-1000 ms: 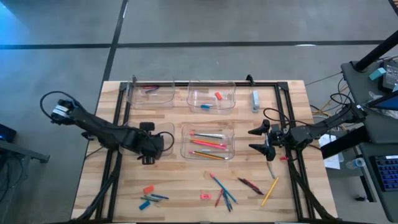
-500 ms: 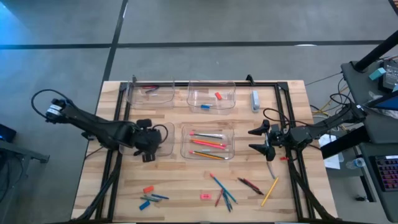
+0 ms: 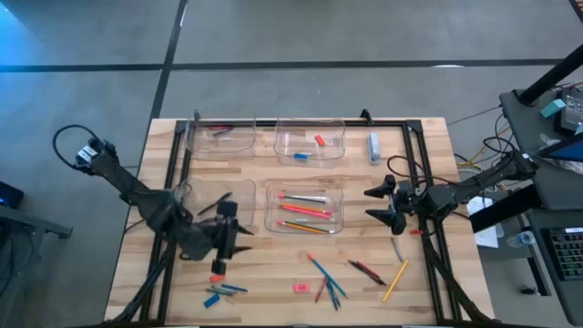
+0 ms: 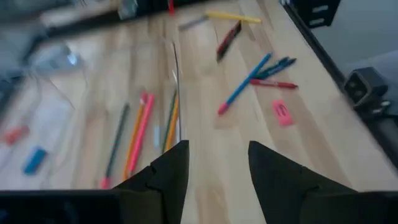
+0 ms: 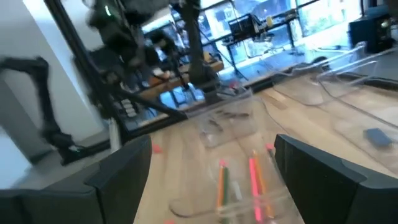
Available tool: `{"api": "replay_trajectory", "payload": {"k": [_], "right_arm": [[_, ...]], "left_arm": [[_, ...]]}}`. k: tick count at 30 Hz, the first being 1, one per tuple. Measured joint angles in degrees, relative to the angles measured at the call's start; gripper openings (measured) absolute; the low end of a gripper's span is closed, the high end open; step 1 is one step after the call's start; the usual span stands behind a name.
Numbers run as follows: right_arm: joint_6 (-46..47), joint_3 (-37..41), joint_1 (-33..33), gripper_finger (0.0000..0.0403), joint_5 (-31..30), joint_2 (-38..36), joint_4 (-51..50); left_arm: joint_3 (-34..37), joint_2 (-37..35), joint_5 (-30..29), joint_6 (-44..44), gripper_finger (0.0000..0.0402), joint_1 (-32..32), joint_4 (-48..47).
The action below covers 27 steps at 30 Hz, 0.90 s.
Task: Sort crayons/erasers/pens/pencils in bins
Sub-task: Put the top gray crayon into the top left transparent bin
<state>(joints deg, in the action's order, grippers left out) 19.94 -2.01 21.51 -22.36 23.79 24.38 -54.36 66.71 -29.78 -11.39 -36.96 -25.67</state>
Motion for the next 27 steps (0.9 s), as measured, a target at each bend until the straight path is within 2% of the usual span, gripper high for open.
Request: {"api": "replay_trajectory", "payload": {"k": [2, 4, 10, 16, 19, 22, 27], "right_arm": [[1.0, -0.7, 0.5, 0.0325, 2.7, 0.0, 0.8], [0.4, -2.2, 1.7, 0.0325, 4.8, 0.2, 0.6], [-2.7, -8.7, 5.6, 0.0325, -2.9, 6.9, -4.5], [-4.5, -18.9, 6.8, 0.0325, -3.3, 18.8, -9.1], [-3.2, -24.8, 6.7, 0.0325, -3.1, 25.5, -16.4], [-1.0, -32.4, 6.5, 0.0325, -3.2, 30.8, -24.2], [7.4, -46.8, 6.7, 0.0325, -3.5, 37.2, -48.4]], "left_arm": [[4.4, -1.3, -4.6, 1.5, 0.0146, -1.7, 7.1], [8.2, -3.8, -5.9, 1.6, 0.0145, -2.0, 13.6], [19.5, -11.8, -6.2, 4.8, 0.0145, -2.1, 37.3], [29.4, -13.4, -6.1, 13.5, 0.0145, -2.0, 62.8], [33.0, -12.9, -6.1, 17.4, 0.0145, -2.1, 72.4], [35.2, -12.6, -6.1, 20.1, 0.0145, -2.0, 77.8], [35.2, -13.8, -6.0, 22.6, 0.0145, -2.0, 79.3]]}}
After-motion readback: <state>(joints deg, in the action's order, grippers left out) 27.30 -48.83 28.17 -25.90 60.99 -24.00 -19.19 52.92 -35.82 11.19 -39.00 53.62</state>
